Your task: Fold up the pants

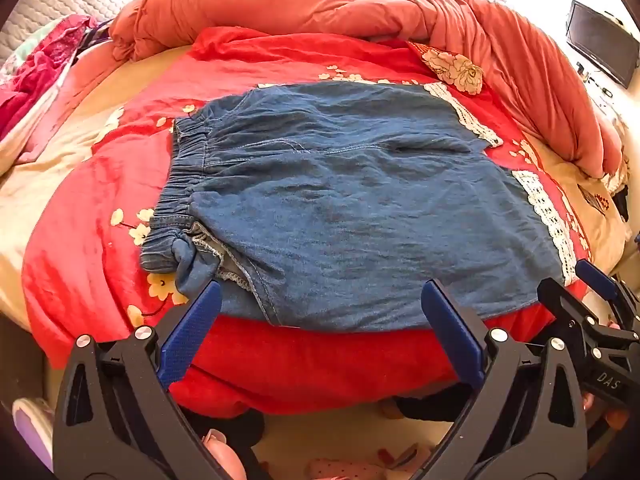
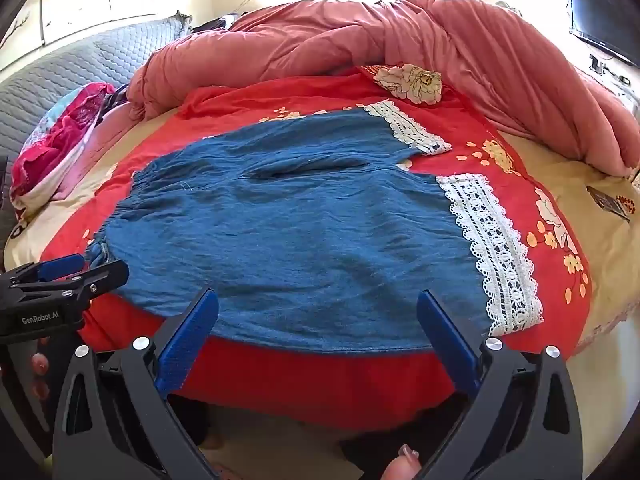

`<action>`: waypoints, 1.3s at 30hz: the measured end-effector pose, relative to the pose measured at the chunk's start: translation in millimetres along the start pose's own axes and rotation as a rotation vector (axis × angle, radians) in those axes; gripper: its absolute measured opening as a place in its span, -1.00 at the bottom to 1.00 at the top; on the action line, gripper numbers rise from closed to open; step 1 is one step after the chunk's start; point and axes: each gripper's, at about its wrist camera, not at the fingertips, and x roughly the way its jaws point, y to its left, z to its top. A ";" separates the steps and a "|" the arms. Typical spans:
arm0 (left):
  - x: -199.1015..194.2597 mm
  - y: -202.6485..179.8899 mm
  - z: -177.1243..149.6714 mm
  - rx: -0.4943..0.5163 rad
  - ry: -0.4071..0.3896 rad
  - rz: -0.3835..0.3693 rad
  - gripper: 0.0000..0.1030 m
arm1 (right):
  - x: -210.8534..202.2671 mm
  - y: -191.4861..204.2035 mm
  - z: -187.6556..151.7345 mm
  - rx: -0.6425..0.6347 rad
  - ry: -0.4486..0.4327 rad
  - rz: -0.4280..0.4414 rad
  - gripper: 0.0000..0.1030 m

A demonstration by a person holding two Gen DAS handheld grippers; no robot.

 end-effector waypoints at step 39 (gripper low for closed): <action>-8.1 -5.1 2.9 0.017 -0.035 -0.013 0.83 | -10.6 -0.5 3.8 0.005 -0.029 -0.013 0.92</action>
